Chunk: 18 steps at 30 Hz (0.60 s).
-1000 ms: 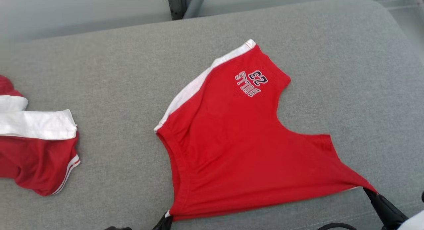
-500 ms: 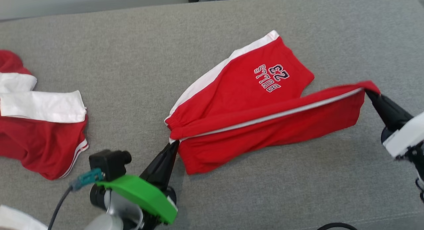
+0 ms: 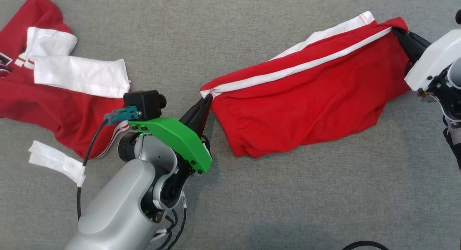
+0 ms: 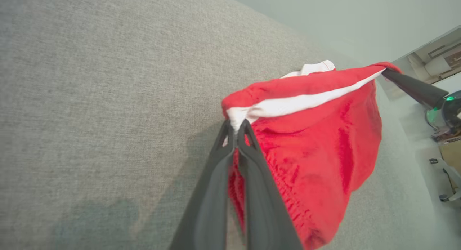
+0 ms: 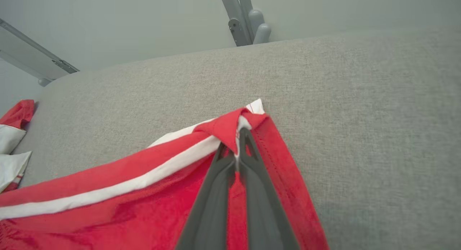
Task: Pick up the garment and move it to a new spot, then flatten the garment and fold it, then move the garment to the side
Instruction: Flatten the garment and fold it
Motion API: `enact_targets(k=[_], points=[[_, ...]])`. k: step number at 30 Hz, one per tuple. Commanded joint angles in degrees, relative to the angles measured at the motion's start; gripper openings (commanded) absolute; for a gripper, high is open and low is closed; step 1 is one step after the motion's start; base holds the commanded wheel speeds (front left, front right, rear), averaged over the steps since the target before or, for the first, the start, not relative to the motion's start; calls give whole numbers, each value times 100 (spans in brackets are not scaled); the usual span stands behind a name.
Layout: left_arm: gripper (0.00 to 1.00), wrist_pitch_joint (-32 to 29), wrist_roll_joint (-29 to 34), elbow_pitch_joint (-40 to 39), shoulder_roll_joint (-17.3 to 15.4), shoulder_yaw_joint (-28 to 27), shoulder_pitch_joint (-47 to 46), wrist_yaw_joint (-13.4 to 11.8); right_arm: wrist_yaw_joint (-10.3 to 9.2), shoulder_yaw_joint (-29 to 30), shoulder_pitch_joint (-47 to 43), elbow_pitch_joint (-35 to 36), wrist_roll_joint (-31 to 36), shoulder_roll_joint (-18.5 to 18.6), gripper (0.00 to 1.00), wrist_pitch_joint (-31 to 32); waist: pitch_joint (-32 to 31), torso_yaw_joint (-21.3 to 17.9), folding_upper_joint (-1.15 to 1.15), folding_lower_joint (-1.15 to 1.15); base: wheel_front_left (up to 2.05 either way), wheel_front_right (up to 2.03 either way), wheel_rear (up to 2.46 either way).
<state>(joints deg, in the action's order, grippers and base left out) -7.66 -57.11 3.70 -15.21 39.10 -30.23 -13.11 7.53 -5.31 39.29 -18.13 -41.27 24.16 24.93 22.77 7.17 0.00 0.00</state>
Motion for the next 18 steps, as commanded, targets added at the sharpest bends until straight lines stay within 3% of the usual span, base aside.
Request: enact_targets(k=[1, 12, 18], points=[[0, -8, -11, 192, 42, -2, -189, 60, -8, -59, 182, -178, 121, -20, 0, -22, 189, 229, 0, 0, 0, 0, 0], [0, -41, -78, 1061, 384, 133, -575, 354, -8, -332, 685, -1167, 572, 80, 0, -328, 177, 354, 0, 0, 0, 0, 0], [0, 21, -51, 1252, 471, 194, -673, 471, -8, -509, 746, -1389, 556, -60, 0, -556, 146, 330, 0, 0, 0, 0, 0]])
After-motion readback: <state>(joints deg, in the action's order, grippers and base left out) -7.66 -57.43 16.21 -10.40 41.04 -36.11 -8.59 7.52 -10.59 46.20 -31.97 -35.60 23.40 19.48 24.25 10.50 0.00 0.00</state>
